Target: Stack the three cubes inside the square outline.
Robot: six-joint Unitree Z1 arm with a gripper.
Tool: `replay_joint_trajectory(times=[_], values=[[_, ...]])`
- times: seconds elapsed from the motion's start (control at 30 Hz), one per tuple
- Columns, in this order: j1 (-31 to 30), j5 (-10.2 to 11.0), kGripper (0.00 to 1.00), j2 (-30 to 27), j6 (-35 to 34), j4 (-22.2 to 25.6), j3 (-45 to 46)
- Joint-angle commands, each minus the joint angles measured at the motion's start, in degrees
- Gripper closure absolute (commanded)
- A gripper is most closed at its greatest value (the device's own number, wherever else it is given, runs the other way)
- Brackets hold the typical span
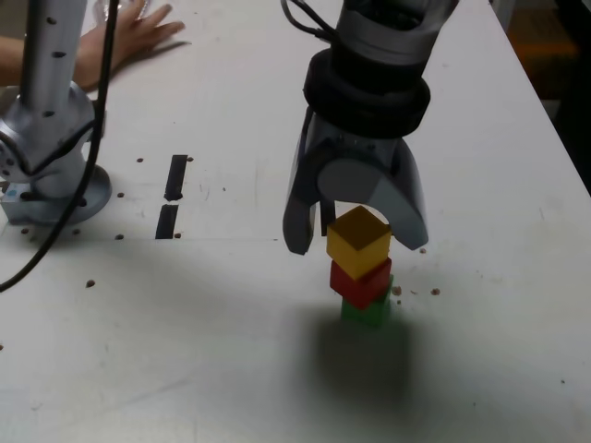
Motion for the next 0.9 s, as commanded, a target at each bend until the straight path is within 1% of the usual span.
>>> replay_joint_trajectory(times=[0.0,0.07,0.13,0.17,0.33,0.37,0.43,0.53,0.7,0.87], values=[[-0.11,-0.19,0.19,0.47,-0.07,-0.05,-0.23],[-0.12,-0.33,0.23,0.73,-0.09,-0.11,-0.27],[-0.12,-0.45,0.32,0.96,-0.18,-0.24,-0.27],[-0.12,-0.48,0.39,1.05,-0.25,-0.41,-0.30],[-0.12,-0.30,0.67,1.11,-0.42,-1.43,-0.70],[-0.12,-0.24,0.72,1.10,-0.43,-1.59,-0.80],[-0.12,-0.13,0.77,1.08,-0.43,-1.71,-0.96],[-0.12,0.11,0.83,1.02,-0.43,-1.76,-1.10],[-0.11,0.41,0.84,0.56,-0.43,-1.23,-0.90],[-0.10,1.23,0.84,-1.29,-0.66,0.62,-1.03]])
